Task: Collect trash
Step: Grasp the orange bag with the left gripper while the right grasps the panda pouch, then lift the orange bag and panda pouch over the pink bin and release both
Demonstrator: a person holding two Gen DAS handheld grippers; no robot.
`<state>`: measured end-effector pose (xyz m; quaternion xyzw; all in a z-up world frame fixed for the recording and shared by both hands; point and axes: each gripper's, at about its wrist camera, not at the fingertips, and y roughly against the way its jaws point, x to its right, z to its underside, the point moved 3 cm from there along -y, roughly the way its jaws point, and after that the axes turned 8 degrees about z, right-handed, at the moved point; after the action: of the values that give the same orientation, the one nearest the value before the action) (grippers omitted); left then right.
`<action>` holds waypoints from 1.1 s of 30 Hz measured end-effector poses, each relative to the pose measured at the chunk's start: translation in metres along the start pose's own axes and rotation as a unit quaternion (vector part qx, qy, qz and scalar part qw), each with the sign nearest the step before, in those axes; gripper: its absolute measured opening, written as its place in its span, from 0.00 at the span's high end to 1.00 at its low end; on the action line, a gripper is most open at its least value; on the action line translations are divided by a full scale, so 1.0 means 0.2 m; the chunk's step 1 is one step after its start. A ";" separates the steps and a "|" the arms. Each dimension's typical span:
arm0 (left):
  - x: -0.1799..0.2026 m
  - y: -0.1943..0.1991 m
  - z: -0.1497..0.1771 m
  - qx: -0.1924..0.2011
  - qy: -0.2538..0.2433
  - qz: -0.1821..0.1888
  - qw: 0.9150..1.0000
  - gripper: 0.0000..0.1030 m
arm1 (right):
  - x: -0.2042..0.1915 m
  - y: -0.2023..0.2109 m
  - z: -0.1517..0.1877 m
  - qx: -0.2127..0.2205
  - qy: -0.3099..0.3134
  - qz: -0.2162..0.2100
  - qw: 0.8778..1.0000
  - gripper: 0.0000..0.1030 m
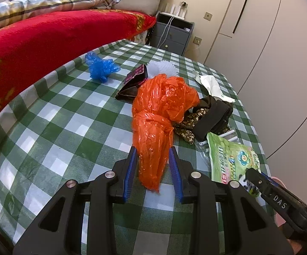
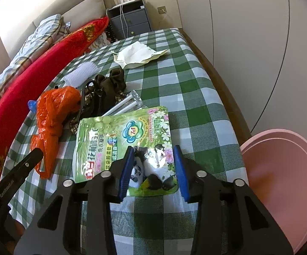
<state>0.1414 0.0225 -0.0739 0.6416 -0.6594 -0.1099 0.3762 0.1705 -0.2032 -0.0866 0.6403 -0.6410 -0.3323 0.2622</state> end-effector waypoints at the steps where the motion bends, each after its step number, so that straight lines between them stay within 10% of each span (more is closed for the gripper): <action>1: 0.00 0.00 0.00 -0.003 0.001 0.001 1.000 0.70 | 0.00 0.00 0.00 0.002 0.002 0.000 1.000 0.70; 11: 0.00 0.00 0.00 -0.009 0.004 0.013 1.000 0.92 | -0.04 0.11 -0.01 0.034 0.010 -0.019 0.999 0.90; 33: 0.13 0.26 -0.02 0.045 -0.051 0.027 0.997 0.97 | -0.12 0.59 -0.06 0.144 0.051 -0.048 0.987 0.99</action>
<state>0.1080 0.0086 -0.0297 0.6332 -0.6995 -0.1023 0.3152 0.1042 -0.1848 0.0121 0.7171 -0.6367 -0.2160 0.1835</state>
